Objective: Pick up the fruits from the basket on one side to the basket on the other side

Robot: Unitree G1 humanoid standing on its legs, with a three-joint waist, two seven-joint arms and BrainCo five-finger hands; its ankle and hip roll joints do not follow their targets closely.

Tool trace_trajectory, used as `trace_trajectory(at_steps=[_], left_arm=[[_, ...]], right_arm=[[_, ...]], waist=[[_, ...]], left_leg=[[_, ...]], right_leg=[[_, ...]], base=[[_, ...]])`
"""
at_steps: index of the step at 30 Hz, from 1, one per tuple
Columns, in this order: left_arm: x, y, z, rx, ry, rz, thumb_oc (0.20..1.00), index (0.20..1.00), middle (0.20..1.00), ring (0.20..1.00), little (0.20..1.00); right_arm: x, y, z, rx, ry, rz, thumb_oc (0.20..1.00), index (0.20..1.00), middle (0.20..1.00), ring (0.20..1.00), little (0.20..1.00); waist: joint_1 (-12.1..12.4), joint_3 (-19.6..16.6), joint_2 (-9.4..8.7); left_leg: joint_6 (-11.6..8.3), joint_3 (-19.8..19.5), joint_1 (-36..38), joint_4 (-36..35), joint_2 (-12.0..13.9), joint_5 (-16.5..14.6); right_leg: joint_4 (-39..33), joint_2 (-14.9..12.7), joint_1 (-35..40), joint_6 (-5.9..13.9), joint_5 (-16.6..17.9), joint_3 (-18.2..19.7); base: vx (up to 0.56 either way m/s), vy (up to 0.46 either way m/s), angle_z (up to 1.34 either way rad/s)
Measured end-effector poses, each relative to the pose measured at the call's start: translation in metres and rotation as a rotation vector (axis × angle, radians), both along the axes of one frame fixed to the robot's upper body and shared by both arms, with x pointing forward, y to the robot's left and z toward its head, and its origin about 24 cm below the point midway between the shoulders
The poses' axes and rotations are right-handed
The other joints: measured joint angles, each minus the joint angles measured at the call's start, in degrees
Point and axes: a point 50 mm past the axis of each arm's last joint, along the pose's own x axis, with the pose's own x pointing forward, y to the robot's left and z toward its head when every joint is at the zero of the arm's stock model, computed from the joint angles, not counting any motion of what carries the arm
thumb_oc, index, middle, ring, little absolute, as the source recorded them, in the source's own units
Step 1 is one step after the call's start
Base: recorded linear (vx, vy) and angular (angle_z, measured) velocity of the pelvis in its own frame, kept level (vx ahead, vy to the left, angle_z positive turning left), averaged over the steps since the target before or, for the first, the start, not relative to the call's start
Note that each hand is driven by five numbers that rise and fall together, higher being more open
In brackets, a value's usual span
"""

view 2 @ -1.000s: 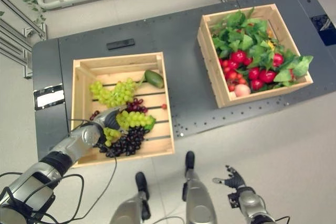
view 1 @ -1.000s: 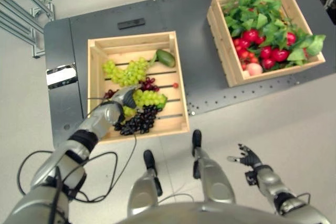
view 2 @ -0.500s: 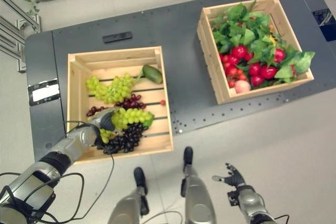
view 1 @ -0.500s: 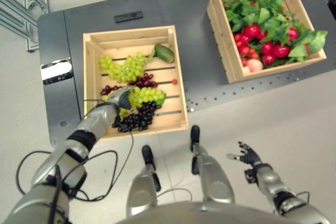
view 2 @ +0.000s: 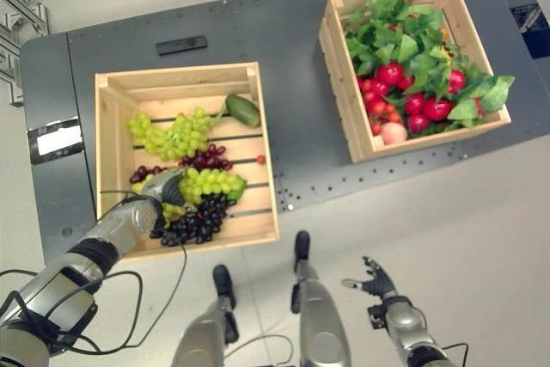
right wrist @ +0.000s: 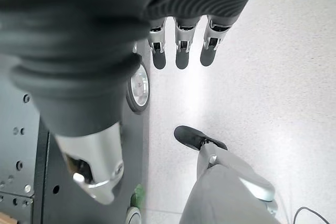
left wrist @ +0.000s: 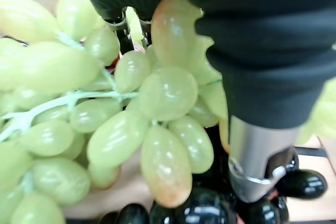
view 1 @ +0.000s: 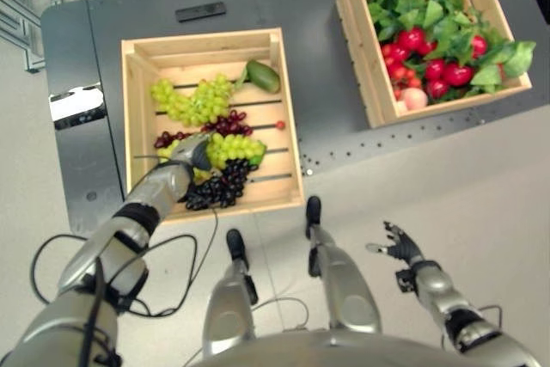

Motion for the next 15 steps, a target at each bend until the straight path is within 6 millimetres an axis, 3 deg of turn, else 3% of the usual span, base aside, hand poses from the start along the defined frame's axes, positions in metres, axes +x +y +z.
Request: trace_trajectory(at_steps=[15], left_arm=[[0.007, 0.015, 0.014, 0.032, -0.064, 0.064, 1.0, 1.0, 1.0, 1.0, 1.0]], right_arm=[[0.011, -0.002, 0.014, 0.013, -0.08, 0.007, 1.0, 1.0, 1.0, 1.0, 1.0]], waist=[[-0.86, 0.19, -1.43]], left_leg=[[0.01, -0.2, -4.6, 2.22, 0.23, -0.03]], right_leg=[[1.62, -0.04, -4.35, -0.34, 0.27, 0.31]], base=[[0.0, 0.0, 0.0]])
